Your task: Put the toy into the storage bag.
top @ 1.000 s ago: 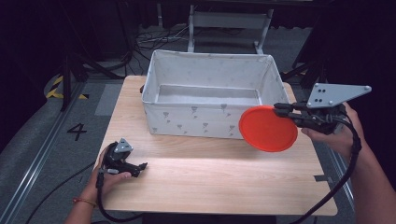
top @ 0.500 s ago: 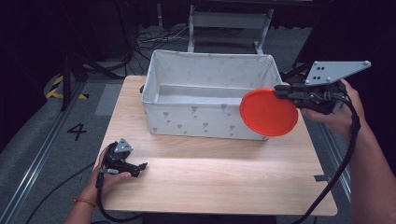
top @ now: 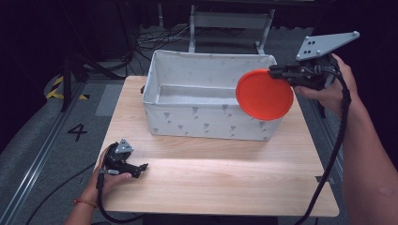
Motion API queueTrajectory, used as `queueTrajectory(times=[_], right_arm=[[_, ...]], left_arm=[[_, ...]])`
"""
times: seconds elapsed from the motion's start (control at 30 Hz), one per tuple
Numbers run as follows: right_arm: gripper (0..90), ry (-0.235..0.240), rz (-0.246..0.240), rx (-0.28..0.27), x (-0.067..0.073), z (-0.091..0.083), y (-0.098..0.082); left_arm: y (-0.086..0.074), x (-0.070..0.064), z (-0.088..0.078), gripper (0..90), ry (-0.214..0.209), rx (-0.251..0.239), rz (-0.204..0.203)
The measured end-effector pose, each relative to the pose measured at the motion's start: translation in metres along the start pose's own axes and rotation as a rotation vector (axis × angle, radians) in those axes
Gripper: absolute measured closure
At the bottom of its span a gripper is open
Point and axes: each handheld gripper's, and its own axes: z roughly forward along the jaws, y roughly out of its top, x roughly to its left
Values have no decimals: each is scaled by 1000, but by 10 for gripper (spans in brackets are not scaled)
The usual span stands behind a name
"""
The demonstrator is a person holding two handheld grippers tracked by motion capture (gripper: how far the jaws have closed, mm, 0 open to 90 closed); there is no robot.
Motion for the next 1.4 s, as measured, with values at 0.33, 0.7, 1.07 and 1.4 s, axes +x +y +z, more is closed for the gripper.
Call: queueTrajectory(times=[0.33, 0.7, 1.07, 1.4], right_arm=[[830, -14, -5, 26, -29, 22, 6], [830, -19, 25, 50, -55, 55, 3], [830, -3, 41, 78, -59, 95, -12], [830, 56, 31, 104, -52, 128, -30]], left_arm=[[0, 0, 0, 4, 0, 1, 0], [0, 0, 0, 4, 0, 1, 0], [0, 0, 0, 4, 0, 0, 0], [0, 0, 0, 4, -3, 0, 3]])
